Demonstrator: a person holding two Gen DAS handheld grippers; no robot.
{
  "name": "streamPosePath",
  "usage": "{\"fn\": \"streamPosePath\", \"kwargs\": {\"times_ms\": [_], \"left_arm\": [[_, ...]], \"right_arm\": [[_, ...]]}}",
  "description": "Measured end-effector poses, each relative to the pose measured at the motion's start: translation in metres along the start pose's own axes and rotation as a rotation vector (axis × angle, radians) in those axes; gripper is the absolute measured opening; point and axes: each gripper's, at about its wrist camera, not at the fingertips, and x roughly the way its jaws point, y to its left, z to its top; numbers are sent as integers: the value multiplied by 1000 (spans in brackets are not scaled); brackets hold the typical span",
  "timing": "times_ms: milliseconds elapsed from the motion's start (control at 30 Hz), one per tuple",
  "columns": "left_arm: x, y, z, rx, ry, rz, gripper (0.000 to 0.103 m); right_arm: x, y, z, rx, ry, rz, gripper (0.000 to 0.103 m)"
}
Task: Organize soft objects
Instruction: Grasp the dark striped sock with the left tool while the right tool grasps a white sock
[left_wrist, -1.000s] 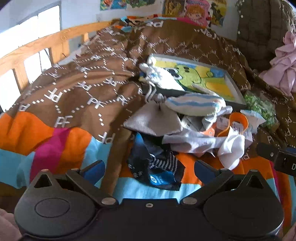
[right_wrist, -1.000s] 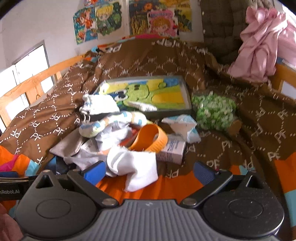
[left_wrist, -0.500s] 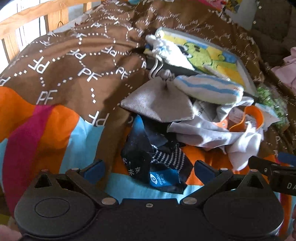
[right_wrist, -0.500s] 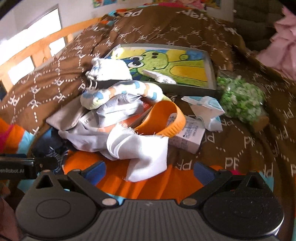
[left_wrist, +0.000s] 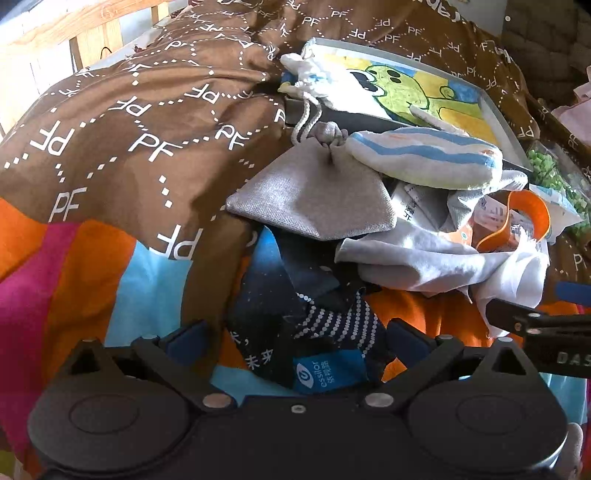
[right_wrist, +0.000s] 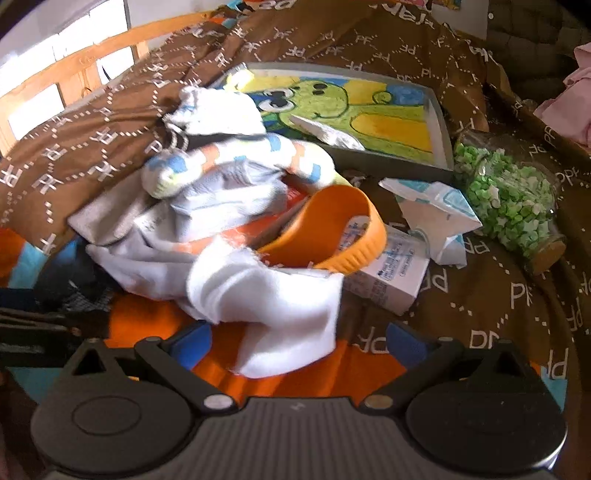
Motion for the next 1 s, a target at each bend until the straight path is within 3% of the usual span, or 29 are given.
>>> {"fn": "streamPosePath", "kwargs": {"times_ms": [100,300,500,833,1000], "left_arm": [[-1,-2,-1,16,-10,-2,93],[-6,-10,-4,67,-26,-28,79],[-8,-4,-3,35,-37,-41,60],[-10,-5,-4,33,-28,-126,22],[-10,-5,-5,21,-29,-160,12]], "right_arm": [[6,-3,0,15,13,-11,102],[10,-1,1,1,14,8,87],[11,-2,1,5,20,17,75],[9,0,0,12,23,73,28],[4,0,2,36,13,114,10]]}}
